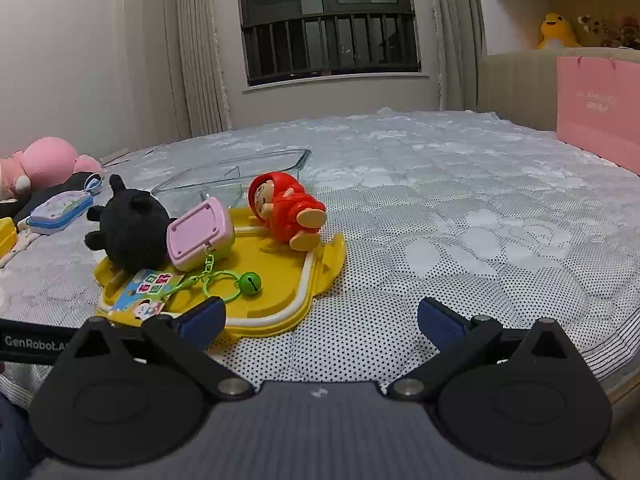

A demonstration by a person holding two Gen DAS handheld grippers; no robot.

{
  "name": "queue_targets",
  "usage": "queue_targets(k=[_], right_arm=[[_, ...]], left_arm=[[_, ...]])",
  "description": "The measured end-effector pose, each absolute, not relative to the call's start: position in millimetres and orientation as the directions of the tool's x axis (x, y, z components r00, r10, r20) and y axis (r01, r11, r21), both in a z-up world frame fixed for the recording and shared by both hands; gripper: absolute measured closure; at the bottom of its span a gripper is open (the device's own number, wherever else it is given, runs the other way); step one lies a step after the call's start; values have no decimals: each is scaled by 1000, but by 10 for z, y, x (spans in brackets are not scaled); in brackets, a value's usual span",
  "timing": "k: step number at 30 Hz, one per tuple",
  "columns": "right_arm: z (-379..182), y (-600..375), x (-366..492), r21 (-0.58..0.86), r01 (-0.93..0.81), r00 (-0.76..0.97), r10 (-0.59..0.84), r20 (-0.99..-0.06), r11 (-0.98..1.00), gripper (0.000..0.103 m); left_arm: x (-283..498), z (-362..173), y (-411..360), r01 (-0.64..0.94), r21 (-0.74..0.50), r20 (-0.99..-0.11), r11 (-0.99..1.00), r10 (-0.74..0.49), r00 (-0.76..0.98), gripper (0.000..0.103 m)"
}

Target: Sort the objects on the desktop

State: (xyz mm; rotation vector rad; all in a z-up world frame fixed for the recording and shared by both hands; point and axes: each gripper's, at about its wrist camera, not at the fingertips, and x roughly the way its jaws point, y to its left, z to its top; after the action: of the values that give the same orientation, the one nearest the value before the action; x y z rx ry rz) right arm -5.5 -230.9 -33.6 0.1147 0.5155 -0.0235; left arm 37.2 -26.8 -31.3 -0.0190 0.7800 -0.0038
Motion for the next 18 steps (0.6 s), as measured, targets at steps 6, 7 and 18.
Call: queue_targets(k=[6, 7, 18], right_arm=[[-344, -2321, -48, 104, 51, 868, 7, -497, 993, 0], [-345, -2324, -48, 106, 51, 867, 9, -498, 993, 0], [-337, -2342, -75, 120, 51, 876, 13, -482, 991, 0]], left_arm=[[372, -317, -271, -4, -17, -703, 1000, -9, 712, 0], [371, -318, -272, -3, -16, -702, 1000, -9, 712, 0], [380, -320, -285, -4, -16, -701, 1000, -8, 713, 0]])
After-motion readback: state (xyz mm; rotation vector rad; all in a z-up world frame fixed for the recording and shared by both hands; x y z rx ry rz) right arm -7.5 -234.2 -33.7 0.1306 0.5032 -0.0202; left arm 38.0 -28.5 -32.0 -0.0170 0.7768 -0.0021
